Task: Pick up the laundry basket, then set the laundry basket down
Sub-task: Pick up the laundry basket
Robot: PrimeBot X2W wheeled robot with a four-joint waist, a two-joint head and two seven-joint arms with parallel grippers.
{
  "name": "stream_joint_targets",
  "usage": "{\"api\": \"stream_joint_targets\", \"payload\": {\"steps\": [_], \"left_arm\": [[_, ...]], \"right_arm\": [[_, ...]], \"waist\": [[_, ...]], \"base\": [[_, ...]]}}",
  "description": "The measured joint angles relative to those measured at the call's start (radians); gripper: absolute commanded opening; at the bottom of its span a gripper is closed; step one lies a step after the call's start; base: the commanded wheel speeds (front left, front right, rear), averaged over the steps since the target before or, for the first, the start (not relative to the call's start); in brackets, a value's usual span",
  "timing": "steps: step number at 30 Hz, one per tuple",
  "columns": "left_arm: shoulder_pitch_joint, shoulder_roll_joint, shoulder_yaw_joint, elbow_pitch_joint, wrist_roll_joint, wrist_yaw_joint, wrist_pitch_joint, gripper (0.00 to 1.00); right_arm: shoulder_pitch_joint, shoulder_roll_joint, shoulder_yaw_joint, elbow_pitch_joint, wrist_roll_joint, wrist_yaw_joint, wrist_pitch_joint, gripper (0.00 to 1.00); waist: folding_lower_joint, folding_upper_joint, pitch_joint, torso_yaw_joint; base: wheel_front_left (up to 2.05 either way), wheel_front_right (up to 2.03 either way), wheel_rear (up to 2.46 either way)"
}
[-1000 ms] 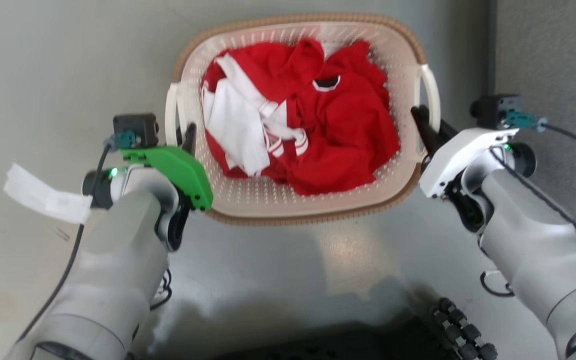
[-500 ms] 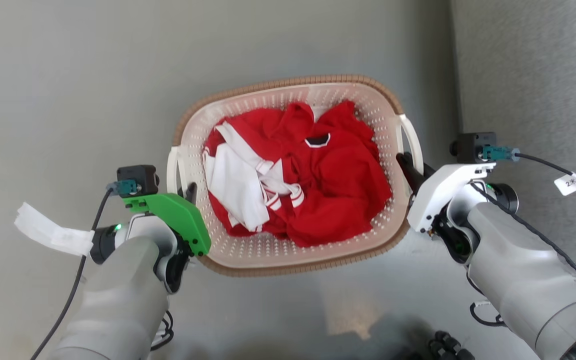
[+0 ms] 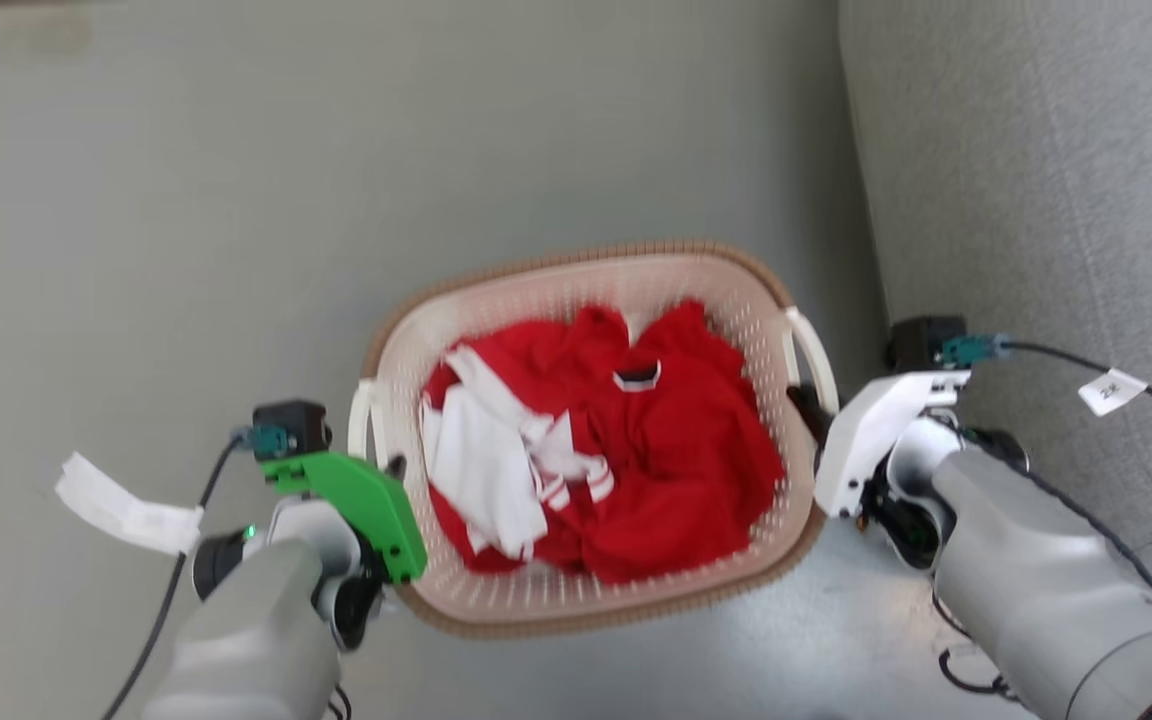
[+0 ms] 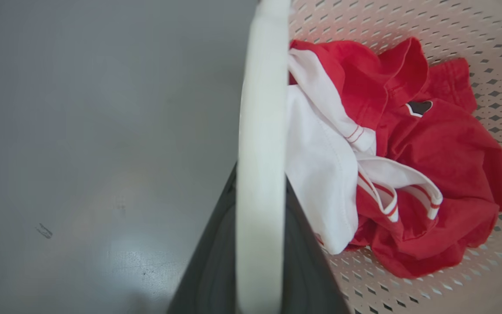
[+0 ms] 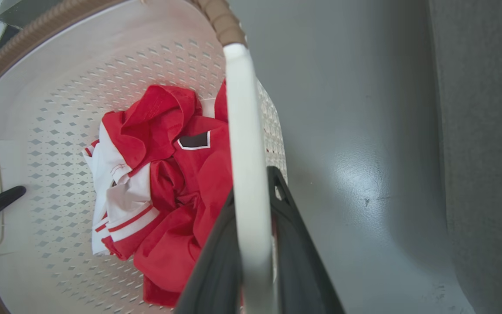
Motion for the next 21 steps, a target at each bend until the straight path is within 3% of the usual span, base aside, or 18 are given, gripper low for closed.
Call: {"api": "stream_joint_targets", "payload": {"steps": [21], "left_arm": [[0.163, -0.002, -0.051, 0.043, -0.069, -0.015, 0.117, 0.00]], "right_arm": [[0.120, 0.030, 0.087, 0.052, 0.044, 0.000, 0.161, 0.00]], "waist": [[0.0000, 0.0000, -0.297, 0.025]], "base": [[0.00, 0.00, 0.00]]}}
